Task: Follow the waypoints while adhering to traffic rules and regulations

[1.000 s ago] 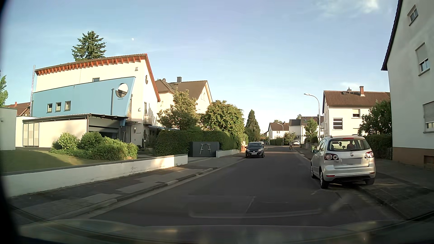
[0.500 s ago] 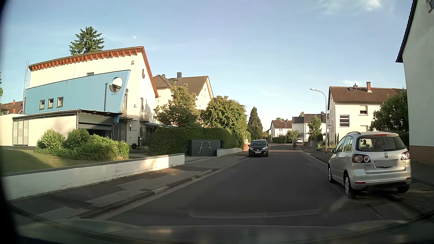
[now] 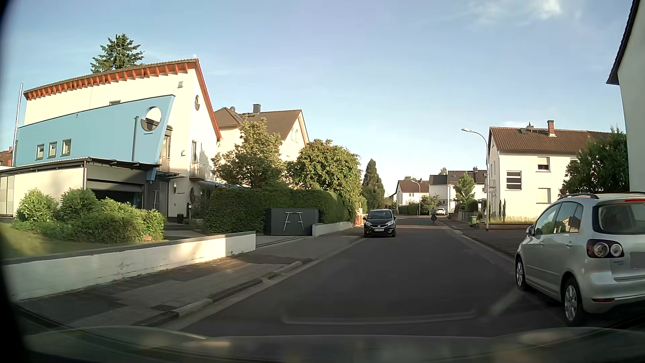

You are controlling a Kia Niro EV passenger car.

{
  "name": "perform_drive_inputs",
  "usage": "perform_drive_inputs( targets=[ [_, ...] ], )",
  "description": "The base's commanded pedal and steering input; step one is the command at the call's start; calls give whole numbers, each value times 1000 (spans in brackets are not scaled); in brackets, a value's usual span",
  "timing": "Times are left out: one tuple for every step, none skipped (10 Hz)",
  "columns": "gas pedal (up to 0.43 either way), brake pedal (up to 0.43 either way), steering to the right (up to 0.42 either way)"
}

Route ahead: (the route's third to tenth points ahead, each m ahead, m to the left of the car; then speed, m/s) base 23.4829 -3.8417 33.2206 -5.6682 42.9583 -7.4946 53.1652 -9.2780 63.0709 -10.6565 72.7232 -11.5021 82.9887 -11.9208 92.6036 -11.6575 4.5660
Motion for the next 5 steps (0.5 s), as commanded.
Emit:
perform_drive_inputs(
  targets=[
    [177,30,97],
    [177,30,109],
    [177,30,118],
    [177,30,124],
    [177,30,134]
  ],
)
